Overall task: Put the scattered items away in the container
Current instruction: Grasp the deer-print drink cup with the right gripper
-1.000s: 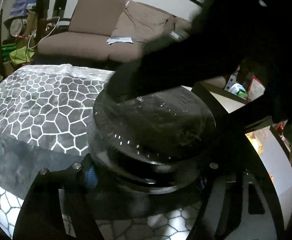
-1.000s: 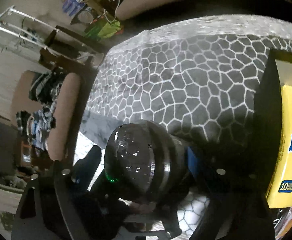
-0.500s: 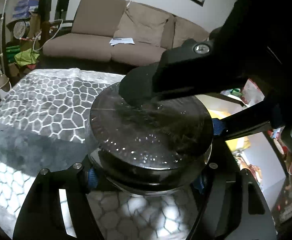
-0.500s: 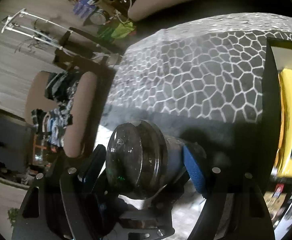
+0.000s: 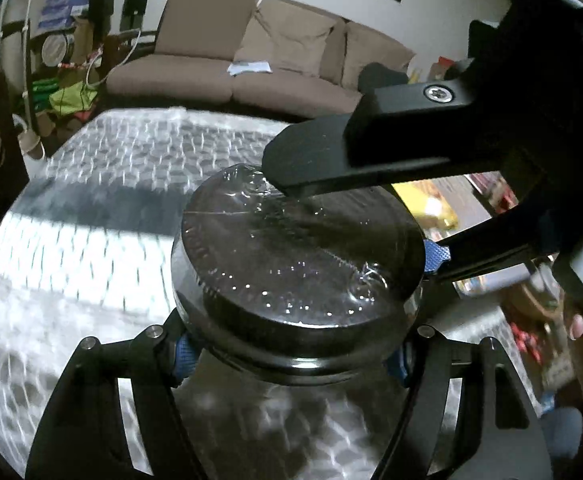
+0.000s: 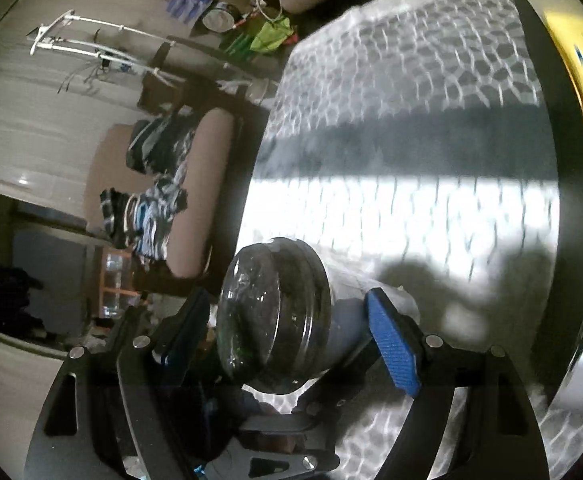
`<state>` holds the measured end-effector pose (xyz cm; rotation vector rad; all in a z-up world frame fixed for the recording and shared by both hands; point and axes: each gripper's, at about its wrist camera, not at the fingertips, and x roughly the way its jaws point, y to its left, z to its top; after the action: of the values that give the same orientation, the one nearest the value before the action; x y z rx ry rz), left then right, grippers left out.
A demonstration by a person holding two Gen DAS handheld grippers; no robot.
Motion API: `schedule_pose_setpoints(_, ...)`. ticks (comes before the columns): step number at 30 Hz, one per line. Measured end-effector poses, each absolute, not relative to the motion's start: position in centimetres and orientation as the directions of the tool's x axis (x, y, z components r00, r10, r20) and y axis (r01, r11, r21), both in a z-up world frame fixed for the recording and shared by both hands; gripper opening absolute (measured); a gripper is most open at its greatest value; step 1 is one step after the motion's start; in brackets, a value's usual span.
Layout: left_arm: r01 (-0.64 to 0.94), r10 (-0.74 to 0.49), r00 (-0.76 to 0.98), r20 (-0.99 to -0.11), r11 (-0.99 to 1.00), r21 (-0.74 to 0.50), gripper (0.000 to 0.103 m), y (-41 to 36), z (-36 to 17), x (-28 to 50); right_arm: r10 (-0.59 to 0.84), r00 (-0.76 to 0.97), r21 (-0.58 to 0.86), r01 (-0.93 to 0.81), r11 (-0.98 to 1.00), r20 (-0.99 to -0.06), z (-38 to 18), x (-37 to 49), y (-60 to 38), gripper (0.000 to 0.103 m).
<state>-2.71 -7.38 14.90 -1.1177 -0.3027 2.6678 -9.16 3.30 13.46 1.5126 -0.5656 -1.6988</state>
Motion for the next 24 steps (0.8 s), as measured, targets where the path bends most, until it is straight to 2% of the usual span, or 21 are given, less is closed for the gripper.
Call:
schedule_pose_setpoints(5, -0.159, 0.314, -0.653, -0.689, -0.947, -0.280, 0.070, -5.8, 13.1, 2.2, -0.797, 0.008, 0.779, 0.221, -0.587, -0.603, 10.9, -4.2, 5.2, 0.092)
schedule_pose_setpoints(11, -0.190, 0.338, -0.625, -0.704, -0.940, -0.283, 0.070, -4.3, 10.8, 4.8, -0.843, -0.010, 0.838, 0.105, -0.536, -0.538, 7.6, -2.0, 8.2, 0.092)
schedule_pose_setpoints(13, -0.204, 0.365, -0.618, -0.696, -0.930, -0.306, 0.076, -4.4, 10.8, 5.0, -0.864, -0.024, 0.859, 0.094, -0.503, -0.504, 7.5, -1.6, 9.2, 0.094)
schedule_pose_setpoints(15, -0.204, 0.400, -0.609, -0.685, -0.913, -0.353, 0.091, -5.0, 11.3, 5.1, -0.868, -0.064, 0.857, 0.134, -0.497, -0.493, 8.1, -0.9, 10.7, 0.101)
schedule_pose_setpoints(18, -0.202, 0.458, -0.621, -0.636, -0.878, -0.435, 0.100, -6.5, 12.3, 5.9, -0.832, -0.195, 0.804, 0.221, -0.553, -0.519, 9.1, 0.5, 14.1, 0.103)
schedule_pose_setpoints(24, -0.209, 0.525, -0.620, -0.583, -0.827, -0.522, 0.100, -9.5, 13.7, 6.9, -0.703, -0.398, 0.595, 0.374, -0.711, -0.590, 8.7, 5.1, 17.8, 0.103)
